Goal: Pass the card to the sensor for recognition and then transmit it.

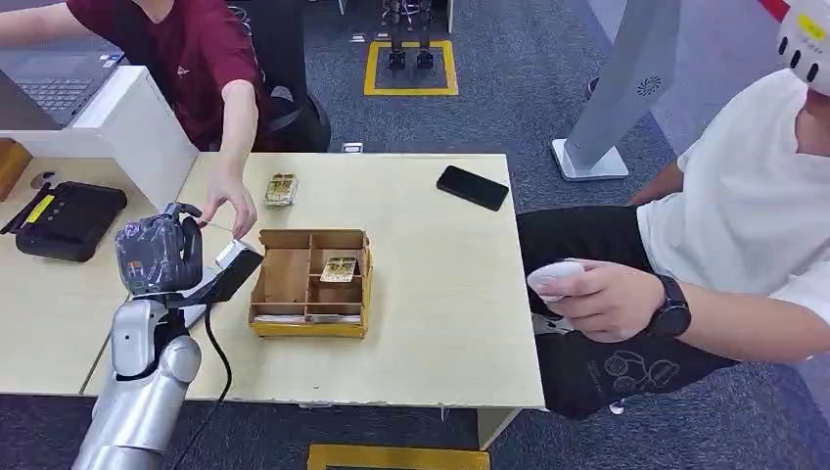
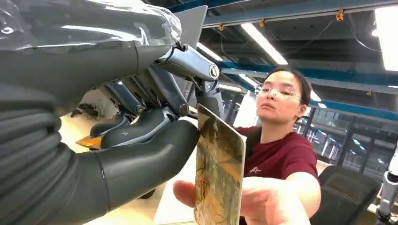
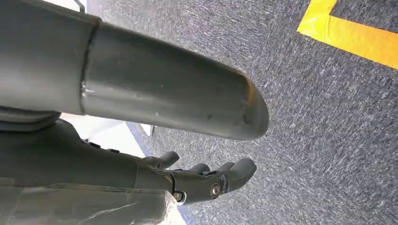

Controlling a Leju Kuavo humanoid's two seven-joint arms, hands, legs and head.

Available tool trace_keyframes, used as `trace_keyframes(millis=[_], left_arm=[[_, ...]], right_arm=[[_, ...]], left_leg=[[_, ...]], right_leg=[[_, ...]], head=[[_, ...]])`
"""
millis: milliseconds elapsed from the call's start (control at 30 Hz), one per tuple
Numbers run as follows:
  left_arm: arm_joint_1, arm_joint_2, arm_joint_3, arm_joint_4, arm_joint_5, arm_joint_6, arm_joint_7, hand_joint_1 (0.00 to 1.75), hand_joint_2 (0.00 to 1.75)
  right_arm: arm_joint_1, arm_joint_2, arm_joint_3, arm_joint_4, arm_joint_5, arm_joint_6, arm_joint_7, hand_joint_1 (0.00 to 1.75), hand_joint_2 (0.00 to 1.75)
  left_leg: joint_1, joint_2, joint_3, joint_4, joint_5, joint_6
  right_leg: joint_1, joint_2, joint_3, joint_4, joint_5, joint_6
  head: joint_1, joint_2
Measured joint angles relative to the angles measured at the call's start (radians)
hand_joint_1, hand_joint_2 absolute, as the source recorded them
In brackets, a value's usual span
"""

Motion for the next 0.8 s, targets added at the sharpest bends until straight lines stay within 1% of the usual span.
trace_keyframes(millis=[33,67,133,167,200,233,267,300,333,367,400,533,800], left_arm=[[0.0,0.0,0.0,0.0,0.0,0.0,0.0,1.75,1.75],[0.0,0.0,0.0,0.0,0.0,0.0,0.0,0.0,1.75],[0.0,0.0,0.0,0.0,-0.002,0.001,0.001,0.0,1.75],[-0.01,0.003,0.001,0.006,-0.038,0.014,0.039,0.0,1.75],[-0.054,0.008,0.007,0.056,-0.103,0.054,0.102,0.0,1.75],[-0.13,0.02,0.018,0.153,-0.152,0.1,0.133,0.0,1.75],[-0.212,0.035,0.036,0.25,-0.158,0.133,0.136,0.0,1.75],[-0.265,0.047,0.052,0.306,-0.163,0.154,0.132,0.0,1.75],[-0.311,0.057,0.068,0.357,-0.164,0.17,0.128,0.0,1.75],[-0.347,0.063,0.08,0.401,-0.169,0.174,0.125,0.0,1.75],[-0.372,0.064,0.086,0.436,-0.176,0.174,0.125,0.0,1.75],[-0.409,0.064,0.1,0.519,-0.188,0.175,0.125,0.0,1.75],[-0.43,0.065,0.106,0.575,-0.193,0.175,0.126,0.0,1.75]], right_arm=[[0.0,0.0,0.0,0.0,0.0,0.0,0.0,0.0,0.0],[0.0,0.0,0.0,0.0,0.0,0.0,0.0,0.0,0.0],[0.0,0.0,0.0,0.0,0.0,0.0,0.0,0.0,0.0],[0.0,0.0,0.002,0.0,0.0,0.002,0.006,0.0,0.0],[0.001,-0.001,0.012,0.0,0.0,0.005,0.018,0.0,0.0],[0.0,-0.001,0.026,0.0,0.0,0.006,0.027,0.0,0.0],[-0.004,-0.002,0.039,0.0,0.0,0.006,0.031,0.0,0.0],[-0.007,-0.002,0.045,0.0,0.0,0.006,0.034,0.0,0.0],[-0.007,-0.002,0.053,0.0,0.0,0.006,0.035,0.0,0.0],[-0.006,-0.002,0.057,0.0,0.0,0.006,0.035,0.0,0.0],[-0.005,-0.002,0.06,0.0,0.0,0.007,0.036,0.0,0.0],[-0.008,-0.002,0.075,0.0,0.0,0.007,0.035,0.0,0.0],[-0.007,-0.002,0.08,0.0,0.0,0.006,0.033,0.0,0.0]], left_leg=[[0.0,0.0,0.0,0.0,0.0,0.0],[0.0,0.0,0.0,0.0,0.0,0.0],[0.0,0.0,0.0,0.0,0.0,0.0],[0.0,0.0,0.0,0.0,0.0,0.0],[0.001,-0.001,-0.001,0.0,0.002,0.002],[0.001,-0.005,-0.005,0.001,0.005,-0.001],[0.002,-0.005,-0.007,0.001,0.007,-0.004],[0.002,-0.004,-0.008,0.0,0.008,-0.005],[0.002,-0.001,-0.008,0.0,0.008,-0.005],[0.002,-0.002,-0.008,0.0,0.008,-0.005],[0.002,-0.002,-0.008,0.0,0.009,-0.005],[0.002,-0.002,-0.008,0.0,0.009,-0.005],[0.002,-0.001,-0.009,0.0,0.009,-0.005]], right_leg=[[0.0,0.0,0.0,0.0,0.0,0.0],[0.0,0.0,0.0,0.0,0.0,0.0],[0.0,0.0,-0.001,0.0,0.0,0.0],[0.0,0.0,-0.001,0.0,0.0,0.0],[0.0,-0.002,-0.003,0.0,0.0,0.0],[0.0,-0.005,-0.003,0.0,0.001,-0.001],[0.001,-0.005,-0.006,0.001,0.005,-0.002],[0.002,-0.003,-0.007,0.001,0.006,-0.003],[0.002,-0.001,-0.009,0.002,0.007,-0.004],[0.002,-0.001,-0.009,0.002,0.007,-0.004],[0.002,-0.001,-0.009,0.002,0.007,-0.004],[0.002,-0.001,-0.009,0.002,0.007,-0.004],[0.002,0.0,-0.011,0.002,0.008,-0.004]], head=[[0.0,0.0],[0.0,0.0],[0.0,0.0],[0.0,0.0],[0.0,0.0],[0.002,0.0],[0.004,0.0],[0.004,0.0],[0.0,0.0],[-0.003,0.0],[-0.003,0.0],[-0.002,0.0],[-0.002,0.0]])
